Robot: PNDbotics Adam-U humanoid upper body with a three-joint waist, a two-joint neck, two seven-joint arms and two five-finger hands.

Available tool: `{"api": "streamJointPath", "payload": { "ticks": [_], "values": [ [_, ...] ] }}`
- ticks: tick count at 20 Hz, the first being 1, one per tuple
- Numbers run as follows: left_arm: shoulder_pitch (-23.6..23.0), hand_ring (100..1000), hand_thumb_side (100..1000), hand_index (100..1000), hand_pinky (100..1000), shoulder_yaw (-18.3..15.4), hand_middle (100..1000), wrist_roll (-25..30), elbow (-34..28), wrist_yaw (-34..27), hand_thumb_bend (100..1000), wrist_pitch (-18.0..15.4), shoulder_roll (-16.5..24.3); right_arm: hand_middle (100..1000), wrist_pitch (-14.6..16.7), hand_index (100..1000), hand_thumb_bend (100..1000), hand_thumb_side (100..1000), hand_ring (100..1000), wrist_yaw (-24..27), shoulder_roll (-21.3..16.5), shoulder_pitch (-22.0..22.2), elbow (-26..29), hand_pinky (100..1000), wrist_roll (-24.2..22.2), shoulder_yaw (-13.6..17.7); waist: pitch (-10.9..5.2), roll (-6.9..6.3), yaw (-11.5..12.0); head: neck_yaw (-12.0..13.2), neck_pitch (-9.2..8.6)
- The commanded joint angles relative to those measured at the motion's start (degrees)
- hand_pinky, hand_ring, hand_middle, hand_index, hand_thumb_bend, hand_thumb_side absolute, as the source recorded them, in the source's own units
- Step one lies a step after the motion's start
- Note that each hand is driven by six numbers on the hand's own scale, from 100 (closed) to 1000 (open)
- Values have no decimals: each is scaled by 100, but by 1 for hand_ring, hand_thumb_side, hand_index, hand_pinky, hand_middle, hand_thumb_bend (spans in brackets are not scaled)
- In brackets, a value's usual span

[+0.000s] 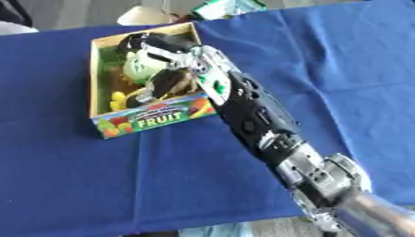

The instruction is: Pick up objects on the table and place them in the box.

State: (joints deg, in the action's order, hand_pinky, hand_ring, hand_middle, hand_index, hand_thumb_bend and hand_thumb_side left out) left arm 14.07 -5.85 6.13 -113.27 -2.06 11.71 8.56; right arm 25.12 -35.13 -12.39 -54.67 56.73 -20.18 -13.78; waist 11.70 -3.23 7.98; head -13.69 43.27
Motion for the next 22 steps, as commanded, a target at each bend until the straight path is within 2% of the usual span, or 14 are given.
{"api": "streamJointPath", "payload": {
  "ticks": [1, 8, 11, 12, 13, 14, 15, 19, 22],
  "values": [
    [15, 647, 614, 782, 547, -52, 658, -14, -96, 0, 308, -3, 81, 920, -164, 924, 750, 427, 990, 490, -228, -41, 377, 958, 36, 98, -117, 15, -26, 37, 21],
    [-52, 648, 611, 782, 550, -68, 656, -37, -86, -3, 306, 5, 106, 884, -680, 907, 728, 437, 966, 1485, -530, 211, 1030, 929, 244, 187, -176, 48, -105, 111, 81],
    [-105, 651, 611, 782, 552, -82, 656, -49, -75, -11, 304, 8, 120, 838, -918, 889, 699, 462, 919, 1964, -692, 365, 1395, 887, 322, 238, -195, 55, -135, 165, 84],
    [-117, 652, 611, 782, 552, -87, 656, -53, -72, -14, 304, 9, 122, 804, -1011, 864, 652, 489, 874, 2135, -749, 419, 1536, 855, 351, 256, -199, 58, -141, 181, 84],
    [-126, 652, 613, 782, 551, -92, 656, -57, -70, -16, 304, 10, 123, 748, -1107, 811, 568, 408, 815, 2338, -803, 477, 1684, 816, 446, 300, -199, 61, -147, 199, 85],
    [-131, 652, 613, 782, 550, -98, 656, -63, -68, -16, 304, 13, 125, 739, -1195, 801, 550, 386, 807, 2560, -867, 542, 1851, 811, 614, 340, -197, 65, -149, 215, 85],
    [-136, 651, 613, 781, 549, -105, 656, -72, -65, -16, 302, 17, 128, 696, -1276, 756, 502, 305, 781, 2779, -929, 612, 2020, 787, 783, 366, -190, 67, -149, 235, 85],
    [-155, 652, 612, 780, 546, -137, 657, -146, -51, -25, 294, 56, 138, 651, -1490, 724, 488, 272, 751, 3556, -1217, 949, 2759, 735, 1244, 494, -151, 81, -152, 296, 85],
    [-164, 653, 612, 780, 546, -150, 659, -187, -58, -33, 283, 77, 138, 618, -1637, 715, 484, 268, 716, 3914, -1394, 1227, 3254, 688, 1521, 677, -126, 88, -170, 338, 85]
  ]
}}
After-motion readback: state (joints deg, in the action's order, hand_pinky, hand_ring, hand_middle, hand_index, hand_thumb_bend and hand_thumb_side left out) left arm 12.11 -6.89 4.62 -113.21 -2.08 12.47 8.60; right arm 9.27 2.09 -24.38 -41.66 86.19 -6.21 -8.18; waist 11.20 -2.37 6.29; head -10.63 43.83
